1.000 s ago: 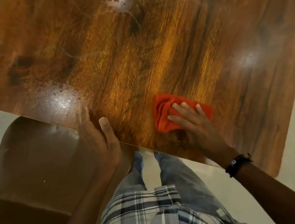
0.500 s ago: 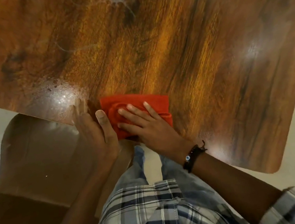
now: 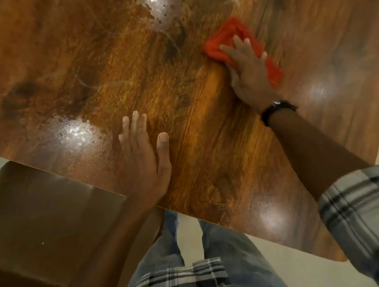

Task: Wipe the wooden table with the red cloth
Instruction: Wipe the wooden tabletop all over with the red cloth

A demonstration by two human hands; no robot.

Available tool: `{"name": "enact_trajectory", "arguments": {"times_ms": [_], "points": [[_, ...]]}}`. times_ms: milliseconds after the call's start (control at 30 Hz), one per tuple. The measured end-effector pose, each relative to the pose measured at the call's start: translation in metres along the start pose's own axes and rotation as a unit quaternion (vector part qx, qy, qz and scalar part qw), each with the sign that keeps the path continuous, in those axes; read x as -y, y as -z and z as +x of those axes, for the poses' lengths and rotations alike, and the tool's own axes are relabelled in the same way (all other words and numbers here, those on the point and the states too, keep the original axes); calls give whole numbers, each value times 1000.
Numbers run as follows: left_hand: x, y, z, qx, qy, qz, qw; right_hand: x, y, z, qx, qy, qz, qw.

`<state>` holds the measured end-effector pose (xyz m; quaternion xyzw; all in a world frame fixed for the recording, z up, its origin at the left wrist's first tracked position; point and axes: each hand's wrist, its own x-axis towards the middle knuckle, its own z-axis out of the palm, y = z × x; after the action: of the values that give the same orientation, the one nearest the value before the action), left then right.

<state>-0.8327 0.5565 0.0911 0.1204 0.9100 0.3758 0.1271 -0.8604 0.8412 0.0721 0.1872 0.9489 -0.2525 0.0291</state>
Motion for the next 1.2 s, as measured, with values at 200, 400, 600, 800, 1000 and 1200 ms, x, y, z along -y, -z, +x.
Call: {"name": "enact_trajectory", "arguments": {"times_ms": [200, 400, 600, 800, 1000, 1200], "points": [[-13, 0, 17, -16, 1, -18, 1000, 90, -54, -4, 81, 190, -31, 978], [-14, -16, 27, -15, -9, -46, 999, 9, -8, -78, 156, 220, -31, 963], [-20, -36, 51, 19, -20, -14, 1000, -81, 52, -10, 51, 14, -24, 998], [-33, -47, 78, 32, -22, 54, 998, -18, 23, 114, 21, 11, -2, 1000], [-45, -46, 90, -15, -18, 65, 998, 44, -17, 51, 91, 200, -41, 975], [-61, -69, 144, -62, -51, 48, 996, -63, 40, 7, 91, 159, -76, 980]]}}
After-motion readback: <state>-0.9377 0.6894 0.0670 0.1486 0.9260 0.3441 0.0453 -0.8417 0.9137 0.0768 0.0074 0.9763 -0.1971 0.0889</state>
